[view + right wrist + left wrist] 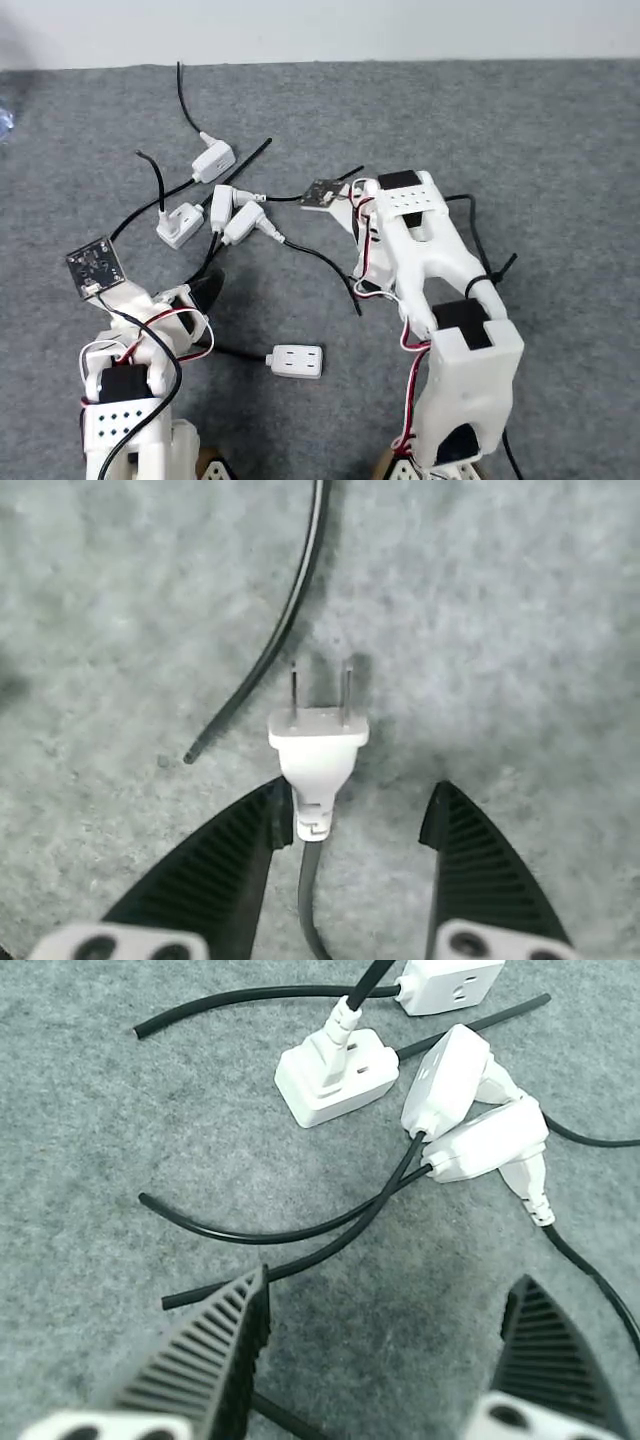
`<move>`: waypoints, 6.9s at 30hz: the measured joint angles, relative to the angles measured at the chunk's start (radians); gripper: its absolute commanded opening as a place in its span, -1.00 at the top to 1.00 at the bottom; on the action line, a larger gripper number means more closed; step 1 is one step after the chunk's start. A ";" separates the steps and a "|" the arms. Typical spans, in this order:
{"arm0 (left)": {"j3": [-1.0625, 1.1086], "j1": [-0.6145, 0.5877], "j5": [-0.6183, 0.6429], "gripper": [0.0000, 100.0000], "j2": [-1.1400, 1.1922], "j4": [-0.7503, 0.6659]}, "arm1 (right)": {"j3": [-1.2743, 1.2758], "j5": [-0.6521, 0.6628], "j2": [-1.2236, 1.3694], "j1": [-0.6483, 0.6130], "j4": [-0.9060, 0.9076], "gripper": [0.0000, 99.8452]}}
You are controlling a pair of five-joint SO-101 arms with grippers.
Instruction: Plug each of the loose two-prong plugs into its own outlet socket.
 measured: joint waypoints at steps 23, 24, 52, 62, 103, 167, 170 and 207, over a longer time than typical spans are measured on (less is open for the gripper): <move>0.000 0.000 0.000 0.30 0.000 0.000 | -0.044 0.000 0.044 -0.020 -0.034 0.59; 0.000 0.000 0.000 0.30 0.000 0.000 | -0.044 0.000 0.046 -0.018 -0.034 0.59; 0.000 0.000 0.000 0.30 0.000 0.000 | -0.060 -0.069 0.012 -0.084 -0.006 0.59; 0.000 0.000 0.000 0.30 0.000 0.000 | -0.060 -0.081 0.002 -0.083 0.015 0.59; 0.017 0.018 0.005 0.29 0.000 -0.069 | 0.172 -0.091 -0.137 -0.089 -0.195 0.98; 0.015 0.397 0.255 -0.05 -0.011 -0.307 | 0.384 -0.319 -1.240 -0.358 0.005 0.98; 0.015 0.397 0.255 -0.05 -0.011 -0.307 | 0.384 -0.319 -1.240 -0.358 0.005 0.98; 0.236 -0.330 -0.120 -0.05 -0.003 -0.391 | 0.031 -0.023 -0.546 -0.456 0.318 0.98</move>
